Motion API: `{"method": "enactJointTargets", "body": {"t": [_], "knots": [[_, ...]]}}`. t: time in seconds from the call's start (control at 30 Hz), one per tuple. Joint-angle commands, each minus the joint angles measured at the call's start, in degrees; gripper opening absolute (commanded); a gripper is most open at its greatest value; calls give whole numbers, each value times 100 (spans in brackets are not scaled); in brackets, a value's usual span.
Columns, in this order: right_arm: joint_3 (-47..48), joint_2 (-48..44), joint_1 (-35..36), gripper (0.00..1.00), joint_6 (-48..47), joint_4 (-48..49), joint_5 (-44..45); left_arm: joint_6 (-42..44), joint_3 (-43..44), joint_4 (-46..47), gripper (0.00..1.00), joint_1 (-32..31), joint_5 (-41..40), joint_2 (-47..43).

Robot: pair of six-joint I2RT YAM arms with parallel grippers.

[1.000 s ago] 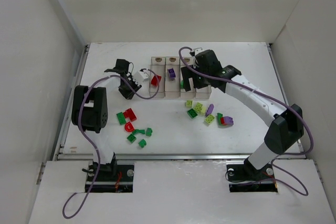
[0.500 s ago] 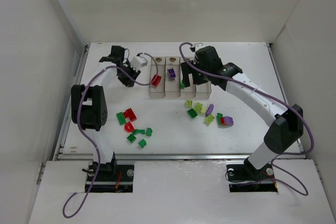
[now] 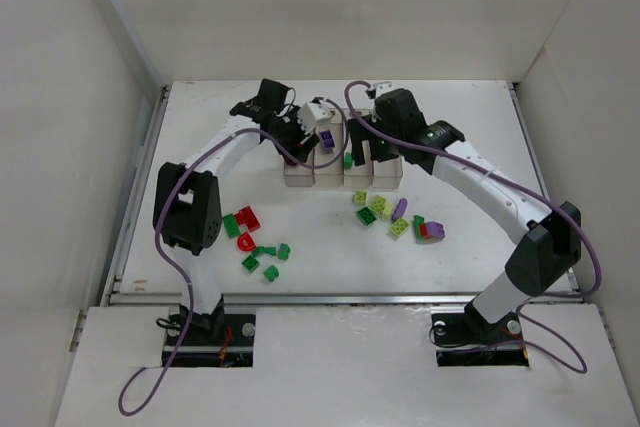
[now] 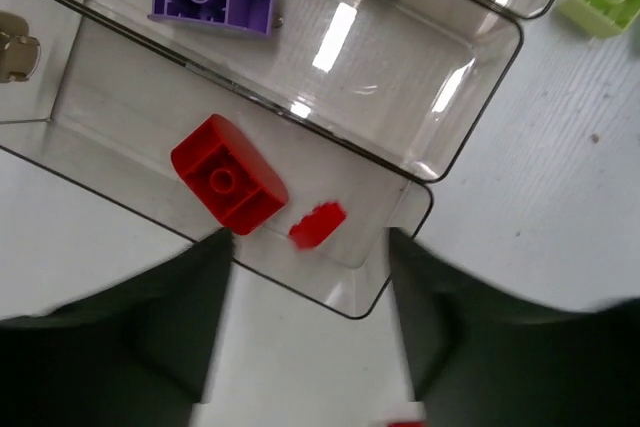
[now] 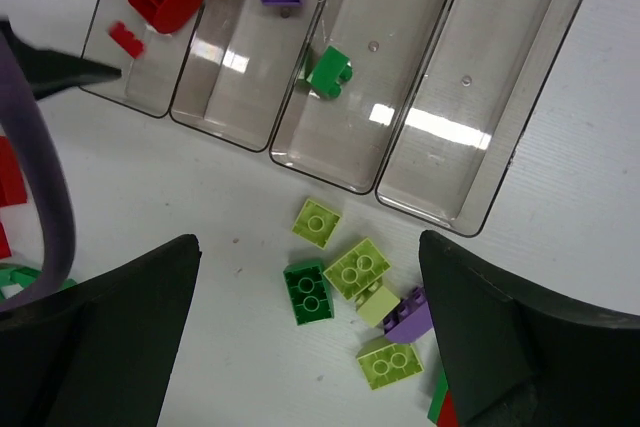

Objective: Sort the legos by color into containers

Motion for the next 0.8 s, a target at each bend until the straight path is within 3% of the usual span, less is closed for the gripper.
{"method": "enactJointTargets", "body": {"t": [0.0, 0.03, 0.07, 0.1, 0.3, 0.37, 0.43, 0.5, 0.6, 0.77], "knots": [[-54, -386, 8, 95, 47, 105, 192, 264, 106, -170, 66, 12, 77, -9], [-55, -386, 8, 95, 47, 158, 192, 265, 176, -171, 81, -92, 77, -62], [-55, -386, 8, 95, 47, 158, 192, 265, 177, -171, 87, -146, 77, -62], [-55, -386, 8, 95, 47, 158, 122, 265, 229, -223, 100, -198, 138, -140], [-169, -491, 8, 95, 47, 211, 60, -192, 300, -460, 97, 116, 191, -738], [-231, -544, 8, 95, 47, 211, 60, 288, 247, -1170, 95, 355, 191, -1054], [-371, -544, 8, 95, 47, 272, 60, 1105, 72, -1995, 100, 609, 87, -1239], [-485, -544, 61, 95, 47, 386, -27, 1686, -673, -2648, 100, 663, -264, -1563], [-433, -482, 61, 95, -5, 387, -159, 1550, -1798, -2379, 100, 487, -924, -1863], [-266, -245, 175, 95, -163, 387, -212, 864, -2652, -1526, 100, 382, -1056, -1969]]}}
